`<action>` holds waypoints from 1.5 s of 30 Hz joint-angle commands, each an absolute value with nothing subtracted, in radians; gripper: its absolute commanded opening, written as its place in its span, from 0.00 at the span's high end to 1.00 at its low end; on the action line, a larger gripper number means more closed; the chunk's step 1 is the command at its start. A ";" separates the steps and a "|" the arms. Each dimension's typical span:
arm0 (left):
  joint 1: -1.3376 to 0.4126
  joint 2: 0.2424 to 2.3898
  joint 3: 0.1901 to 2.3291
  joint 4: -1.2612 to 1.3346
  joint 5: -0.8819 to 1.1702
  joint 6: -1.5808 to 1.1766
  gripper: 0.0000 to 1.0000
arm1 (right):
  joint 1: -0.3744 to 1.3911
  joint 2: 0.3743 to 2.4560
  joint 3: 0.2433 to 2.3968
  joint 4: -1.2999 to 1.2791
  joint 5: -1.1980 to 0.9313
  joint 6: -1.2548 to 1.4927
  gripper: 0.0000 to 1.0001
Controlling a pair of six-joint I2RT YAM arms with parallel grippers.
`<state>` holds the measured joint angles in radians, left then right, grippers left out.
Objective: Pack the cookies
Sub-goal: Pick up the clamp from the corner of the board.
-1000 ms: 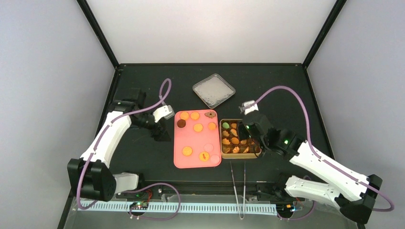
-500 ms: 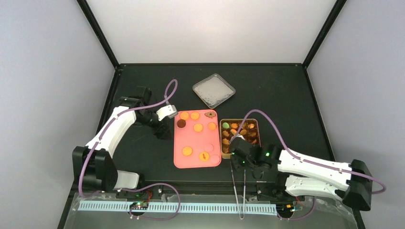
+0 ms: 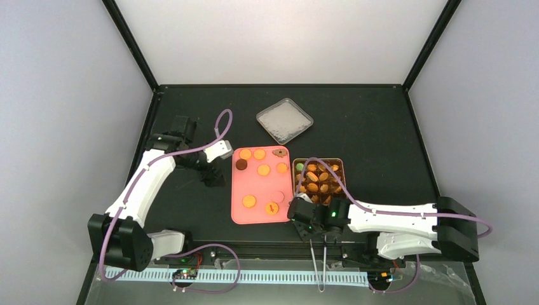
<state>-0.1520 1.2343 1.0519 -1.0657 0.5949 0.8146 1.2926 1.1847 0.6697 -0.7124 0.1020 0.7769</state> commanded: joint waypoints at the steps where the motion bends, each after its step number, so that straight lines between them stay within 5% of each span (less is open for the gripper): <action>1: -0.154 1.206 1.071 -1.087 0.577 0.831 0.13 | 1.316 1.208 0.678 -0.734 0.127 0.815 0.69; 22: -0.155 1.205 1.096 -1.104 0.599 0.848 0.13 | 1.402 1.182 0.594 -0.740 0.139 0.940 0.70; 33: -0.153 1.172 1.071 -1.148 0.680 0.952 0.01 | 1.413 1.184 0.654 -0.746 0.192 0.883 0.98; 45: -0.155 1.110 1.033 -1.235 0.823 1.148 0.02 | 1.434 1.123 0.885 -0.836 0.206 0.632 0.99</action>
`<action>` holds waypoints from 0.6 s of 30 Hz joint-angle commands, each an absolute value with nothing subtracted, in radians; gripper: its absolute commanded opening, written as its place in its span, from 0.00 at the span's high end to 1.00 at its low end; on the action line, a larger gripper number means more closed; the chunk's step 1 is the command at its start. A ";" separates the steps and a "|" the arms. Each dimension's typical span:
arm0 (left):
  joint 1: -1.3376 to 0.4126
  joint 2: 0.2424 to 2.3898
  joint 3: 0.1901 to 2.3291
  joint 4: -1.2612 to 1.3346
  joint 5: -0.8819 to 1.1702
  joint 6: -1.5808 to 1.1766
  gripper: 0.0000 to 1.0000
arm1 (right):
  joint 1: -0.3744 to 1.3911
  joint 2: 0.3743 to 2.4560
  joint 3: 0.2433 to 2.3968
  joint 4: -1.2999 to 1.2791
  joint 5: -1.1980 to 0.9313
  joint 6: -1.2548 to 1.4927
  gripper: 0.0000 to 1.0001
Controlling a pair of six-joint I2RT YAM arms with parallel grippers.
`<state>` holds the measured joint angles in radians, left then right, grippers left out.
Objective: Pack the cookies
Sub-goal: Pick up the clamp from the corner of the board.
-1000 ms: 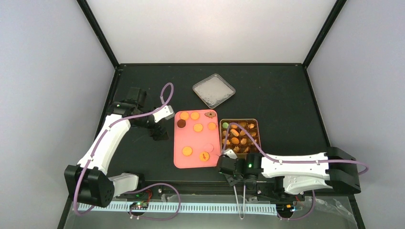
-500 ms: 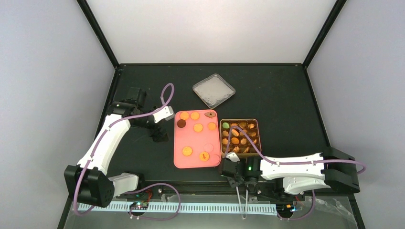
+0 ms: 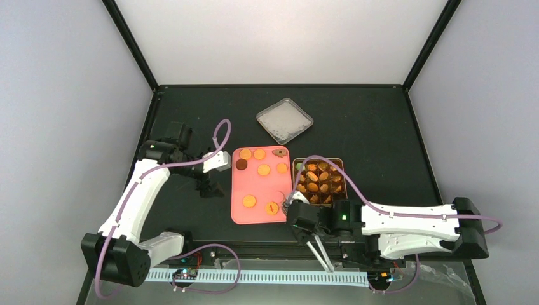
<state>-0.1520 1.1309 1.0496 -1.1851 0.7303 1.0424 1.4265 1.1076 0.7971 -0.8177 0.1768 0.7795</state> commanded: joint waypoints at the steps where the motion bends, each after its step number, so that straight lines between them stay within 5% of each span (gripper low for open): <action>1: -0.157 1.107 1.032 -1.242 0.833 1.155 0.03 | 1.434 1.143 0.910 -0.823 0.203 0.589 0.99; 11: -0.158 1.079 1.036 -1.319 0.892 1.224 0.08 | 1.337 1.333 1.068 -0.596 0.023 0.125 0.99; 18: -0.158 1.079 1.030 -1.326 0.929 1.228 0.23 | 1.276 1.461 1.192 -0.565 -0.049 -0.041 0.99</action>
